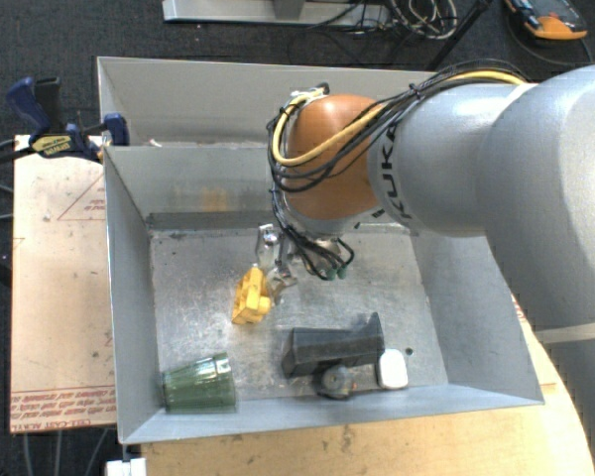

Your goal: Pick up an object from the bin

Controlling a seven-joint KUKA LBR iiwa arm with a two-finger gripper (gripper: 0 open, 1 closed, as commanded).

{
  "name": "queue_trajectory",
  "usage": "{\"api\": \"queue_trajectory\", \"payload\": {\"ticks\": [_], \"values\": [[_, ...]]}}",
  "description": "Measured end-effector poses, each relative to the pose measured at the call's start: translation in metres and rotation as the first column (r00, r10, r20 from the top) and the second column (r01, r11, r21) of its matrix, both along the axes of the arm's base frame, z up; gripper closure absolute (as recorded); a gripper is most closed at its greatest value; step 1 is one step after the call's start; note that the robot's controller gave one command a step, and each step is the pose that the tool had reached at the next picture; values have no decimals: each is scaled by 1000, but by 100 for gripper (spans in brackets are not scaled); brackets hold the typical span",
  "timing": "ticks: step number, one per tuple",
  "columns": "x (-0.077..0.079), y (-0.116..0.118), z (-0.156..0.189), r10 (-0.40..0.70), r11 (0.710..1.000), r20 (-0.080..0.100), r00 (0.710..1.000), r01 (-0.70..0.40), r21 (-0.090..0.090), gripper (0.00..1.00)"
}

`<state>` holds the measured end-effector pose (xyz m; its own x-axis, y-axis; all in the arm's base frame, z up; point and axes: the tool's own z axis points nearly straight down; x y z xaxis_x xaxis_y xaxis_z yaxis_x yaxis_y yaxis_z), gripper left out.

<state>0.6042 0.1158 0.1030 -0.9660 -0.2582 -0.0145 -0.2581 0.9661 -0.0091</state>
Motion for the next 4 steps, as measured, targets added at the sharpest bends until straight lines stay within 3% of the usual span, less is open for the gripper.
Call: {"api": "queue_trajectory", "payload": {"ticks": [1,2,3,4], "values": [[0,0,0,-1,1000,0,1000,1,1,100],[-6,19,14,-4,1000,-12,1000,4,6,100],[-15,36,26,-44,999,-13,999,44,7,100],[-14,25,144,210,978,-13,978,-210,6,100]]}}
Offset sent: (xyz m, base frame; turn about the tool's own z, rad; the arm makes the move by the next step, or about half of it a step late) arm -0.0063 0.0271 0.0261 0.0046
